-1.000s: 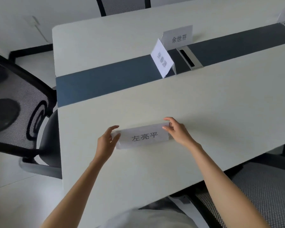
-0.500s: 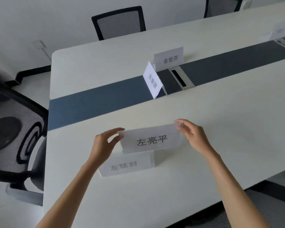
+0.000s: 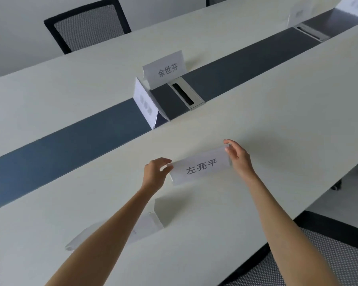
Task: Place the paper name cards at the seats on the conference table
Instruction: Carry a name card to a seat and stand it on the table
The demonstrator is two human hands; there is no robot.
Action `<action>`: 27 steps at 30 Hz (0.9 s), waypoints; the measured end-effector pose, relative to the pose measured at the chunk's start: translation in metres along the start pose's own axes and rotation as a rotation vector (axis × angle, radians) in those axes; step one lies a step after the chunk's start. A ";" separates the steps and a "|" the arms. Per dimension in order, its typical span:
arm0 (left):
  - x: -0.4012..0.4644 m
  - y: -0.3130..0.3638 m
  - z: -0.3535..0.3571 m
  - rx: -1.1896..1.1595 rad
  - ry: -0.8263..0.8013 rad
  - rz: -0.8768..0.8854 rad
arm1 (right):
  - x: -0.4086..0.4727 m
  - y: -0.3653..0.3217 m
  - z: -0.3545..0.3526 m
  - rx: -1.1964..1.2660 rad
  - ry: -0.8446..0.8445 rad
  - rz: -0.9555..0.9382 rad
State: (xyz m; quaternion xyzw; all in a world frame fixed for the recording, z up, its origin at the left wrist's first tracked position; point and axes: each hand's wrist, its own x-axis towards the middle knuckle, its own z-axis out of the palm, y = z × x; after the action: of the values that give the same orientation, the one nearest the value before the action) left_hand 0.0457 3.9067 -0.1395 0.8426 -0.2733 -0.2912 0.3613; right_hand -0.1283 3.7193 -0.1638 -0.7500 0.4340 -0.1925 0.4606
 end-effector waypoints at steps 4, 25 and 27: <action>-0.001 0.001 0.013 -0.109 0.058 -0.075 | -0.006 0.004 0.007 0.110 0.067 0.068; 0.071 0.055 0.044 -0.436 -0.083 -0.217 | 0.104 0.006 0.011 0.165 0.059 0.223; 0.083 0.064 0.048 -0.478 -0.075 -0.205 | 0.122 0.005 0.007 0.151 0.027 0.231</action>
State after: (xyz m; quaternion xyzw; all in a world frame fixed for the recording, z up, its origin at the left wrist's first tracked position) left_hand 0.0528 3.7916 -0.1419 0.7453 -0.1229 -0.4136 0.5083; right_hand -0.0591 3.6210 -0.1845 -0.6556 0.5078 -0.1806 0.5289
